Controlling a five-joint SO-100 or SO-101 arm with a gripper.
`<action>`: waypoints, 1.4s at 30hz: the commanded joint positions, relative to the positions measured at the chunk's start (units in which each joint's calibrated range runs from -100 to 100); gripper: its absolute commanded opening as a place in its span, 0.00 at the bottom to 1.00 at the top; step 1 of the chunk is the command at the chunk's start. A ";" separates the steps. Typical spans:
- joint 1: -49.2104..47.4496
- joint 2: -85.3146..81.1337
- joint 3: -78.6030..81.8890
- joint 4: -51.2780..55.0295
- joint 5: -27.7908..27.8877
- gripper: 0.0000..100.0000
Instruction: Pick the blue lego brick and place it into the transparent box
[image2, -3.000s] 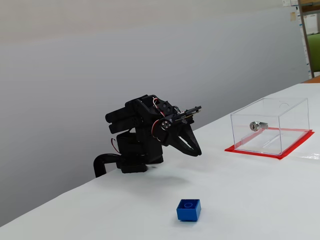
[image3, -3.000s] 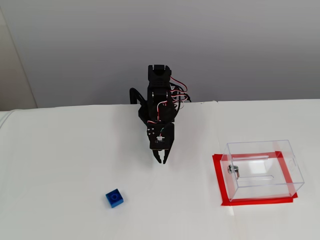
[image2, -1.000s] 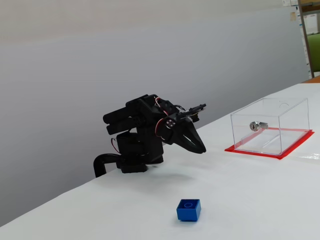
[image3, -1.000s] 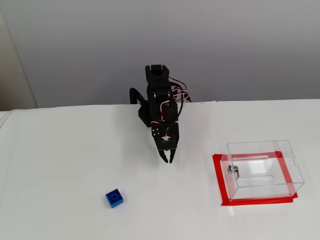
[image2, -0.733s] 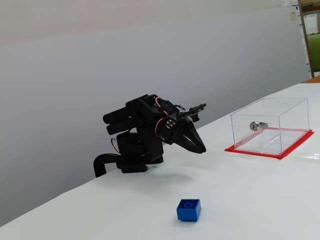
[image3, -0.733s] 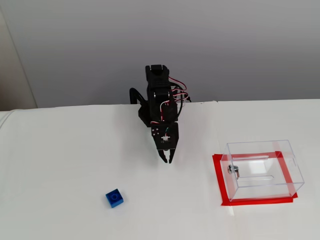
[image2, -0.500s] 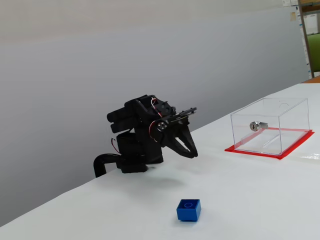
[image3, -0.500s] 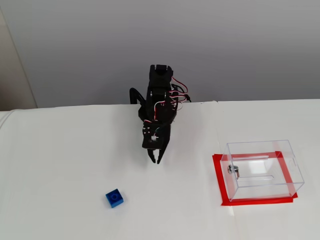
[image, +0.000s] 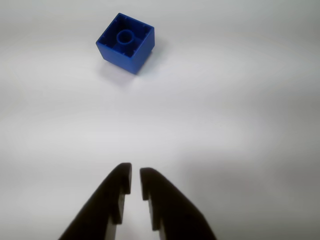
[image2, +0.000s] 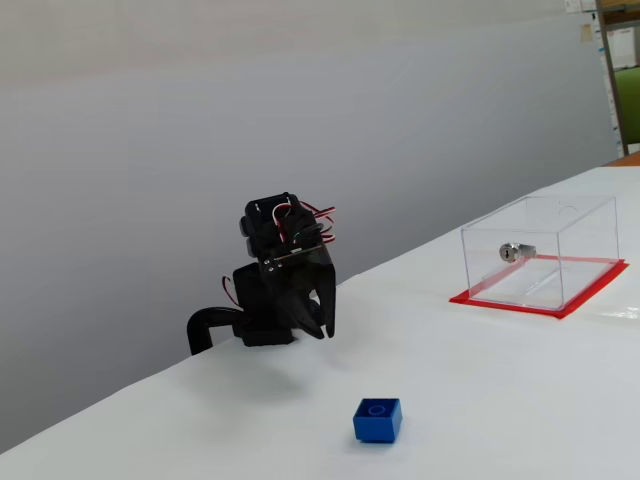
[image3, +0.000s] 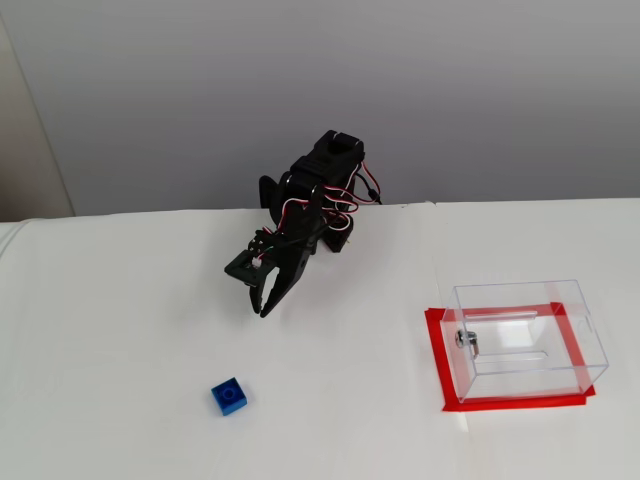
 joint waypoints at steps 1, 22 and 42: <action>2.05 -0.25 -0.20 -0.84 0.20 0.02; -10.67 -0.17 -1.01 0.03 -0.17 0.02; -10.59 24.53 -30.22 9.35 -0.17 0.02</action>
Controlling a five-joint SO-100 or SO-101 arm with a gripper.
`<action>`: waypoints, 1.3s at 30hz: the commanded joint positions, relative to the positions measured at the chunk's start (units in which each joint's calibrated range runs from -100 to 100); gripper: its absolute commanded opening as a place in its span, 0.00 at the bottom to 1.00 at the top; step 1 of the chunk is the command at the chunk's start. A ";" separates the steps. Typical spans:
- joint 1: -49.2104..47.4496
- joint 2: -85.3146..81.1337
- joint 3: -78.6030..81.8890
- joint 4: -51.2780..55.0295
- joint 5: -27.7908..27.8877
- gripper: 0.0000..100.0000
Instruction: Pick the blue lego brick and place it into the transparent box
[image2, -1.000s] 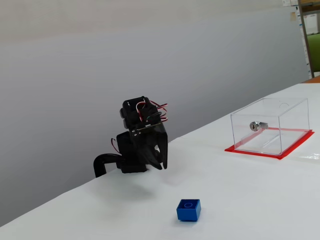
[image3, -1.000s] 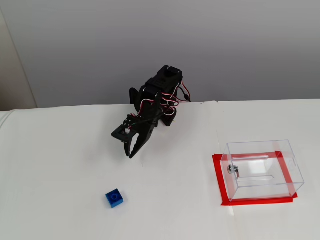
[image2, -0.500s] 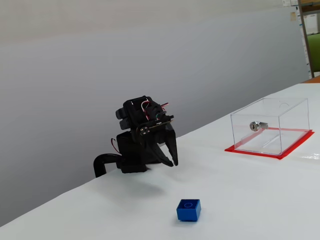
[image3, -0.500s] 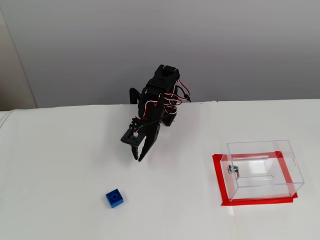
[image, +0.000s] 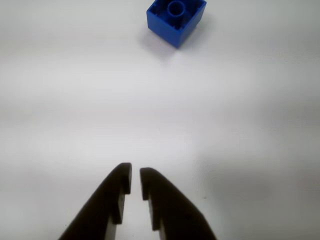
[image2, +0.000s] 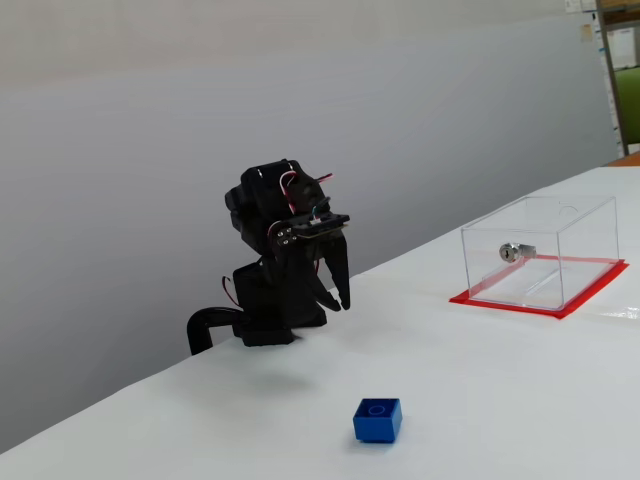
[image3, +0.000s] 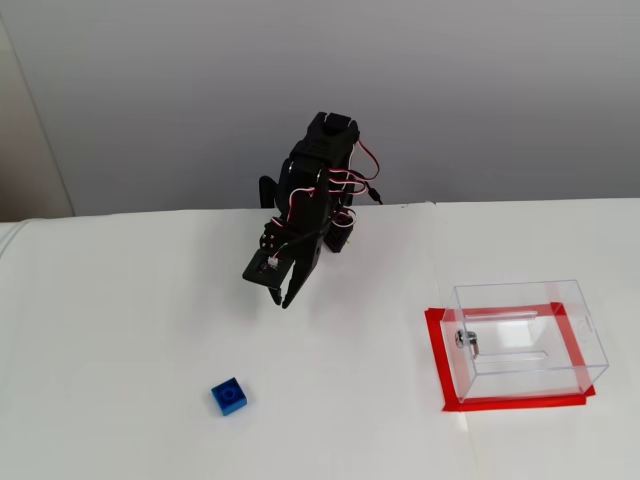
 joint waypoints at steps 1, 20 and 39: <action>0.30 6.10 -8.99 0.52 -0.12 0.02; 2.23 37.32 -40.37 0.70 0.14 0.03; 2.23 58.20 -57.82 0.78 -2.78 0.03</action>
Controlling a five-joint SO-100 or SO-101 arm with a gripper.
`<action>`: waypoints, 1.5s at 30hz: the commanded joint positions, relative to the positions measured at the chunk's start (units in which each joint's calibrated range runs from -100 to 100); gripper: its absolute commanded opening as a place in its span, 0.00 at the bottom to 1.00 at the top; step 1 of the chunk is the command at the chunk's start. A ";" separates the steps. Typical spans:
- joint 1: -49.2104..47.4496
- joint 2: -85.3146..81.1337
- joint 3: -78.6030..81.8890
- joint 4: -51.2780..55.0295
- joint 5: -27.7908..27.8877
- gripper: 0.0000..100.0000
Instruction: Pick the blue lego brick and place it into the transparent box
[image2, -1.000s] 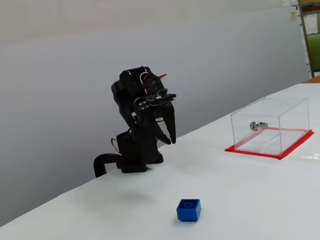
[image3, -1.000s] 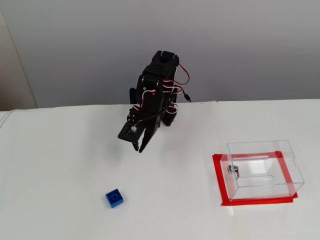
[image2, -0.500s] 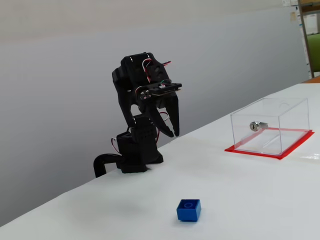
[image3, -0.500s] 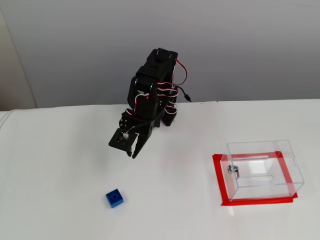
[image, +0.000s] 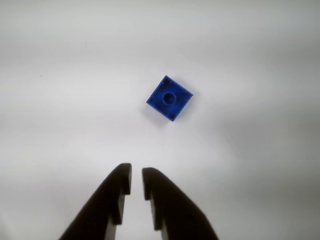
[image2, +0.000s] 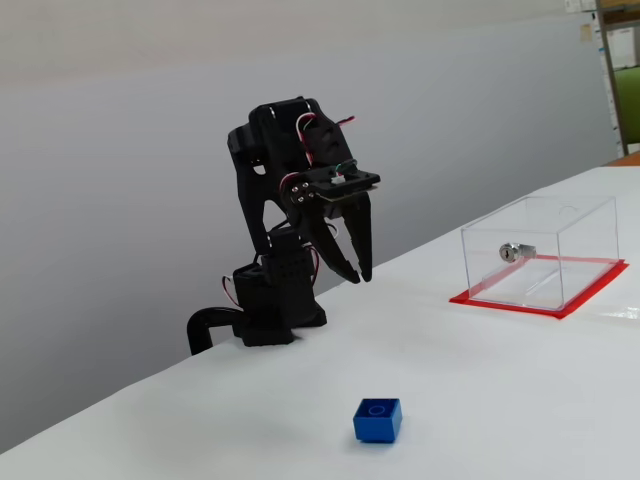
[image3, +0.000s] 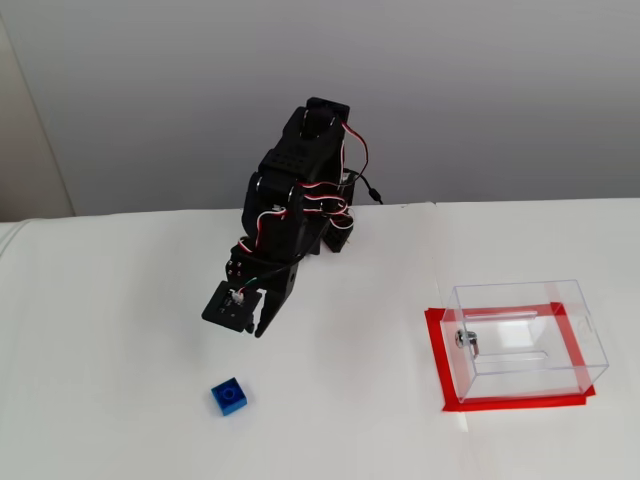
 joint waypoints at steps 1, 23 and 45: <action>0.94 2.64 -6.56 -0.16 -2.23 0.03; 1.31 18.76 -18.95 -0.07 -14.29 0.22; 1.46 34.04 -26.81 -0.94 -15.38 0.28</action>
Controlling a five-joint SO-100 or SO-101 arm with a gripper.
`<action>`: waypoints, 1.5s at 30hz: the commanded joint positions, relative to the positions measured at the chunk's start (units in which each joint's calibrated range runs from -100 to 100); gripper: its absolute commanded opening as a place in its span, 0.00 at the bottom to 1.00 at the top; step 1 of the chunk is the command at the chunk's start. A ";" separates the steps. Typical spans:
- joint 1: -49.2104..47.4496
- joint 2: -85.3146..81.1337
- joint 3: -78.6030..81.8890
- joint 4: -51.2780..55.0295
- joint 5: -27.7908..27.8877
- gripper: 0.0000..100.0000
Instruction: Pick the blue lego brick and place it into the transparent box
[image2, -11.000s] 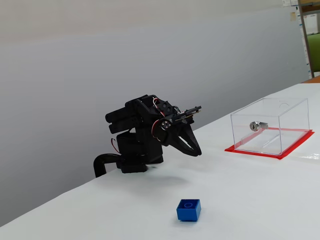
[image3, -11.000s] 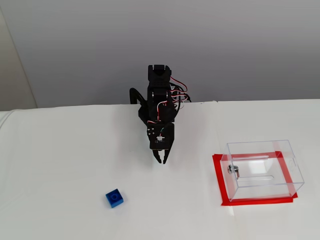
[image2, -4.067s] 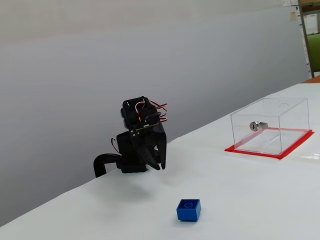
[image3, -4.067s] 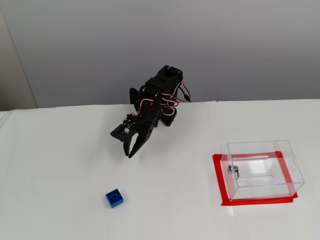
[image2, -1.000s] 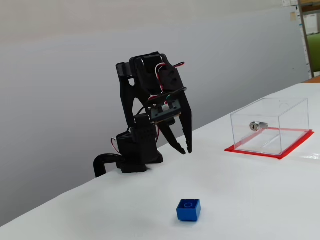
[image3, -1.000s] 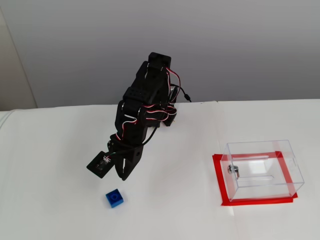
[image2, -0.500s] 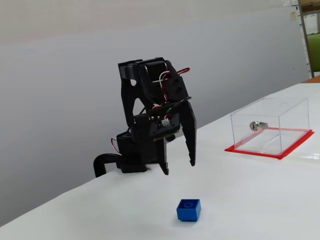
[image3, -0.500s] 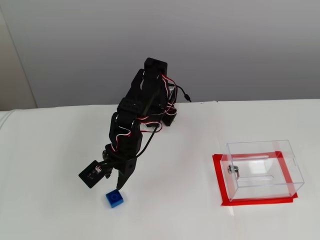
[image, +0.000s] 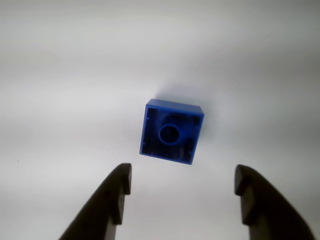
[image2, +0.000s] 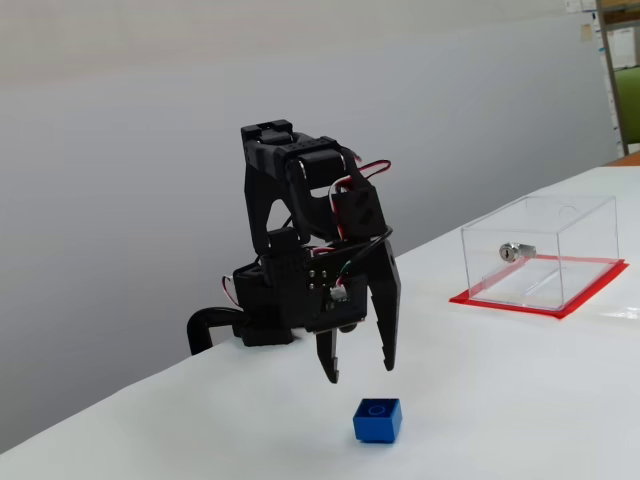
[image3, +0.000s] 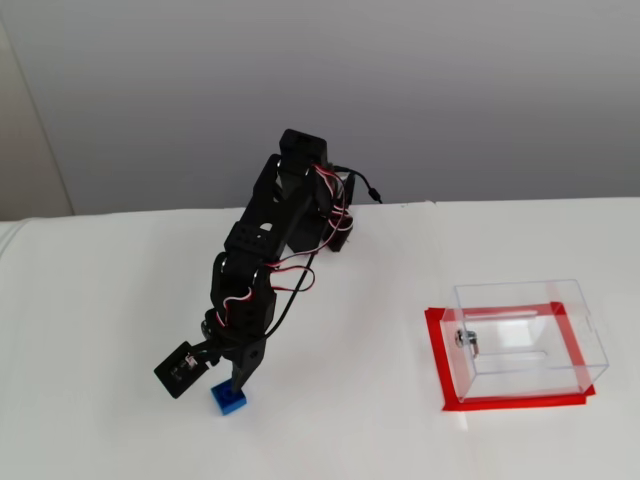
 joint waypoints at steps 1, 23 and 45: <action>0.50 0.29 -4.48 -0.94 -0.93 0.29; -0.31 9.54 -10.00 -2.60 -1.50 0.31; -1.35 14.97 -12.62 -2.68 -2.34 0.31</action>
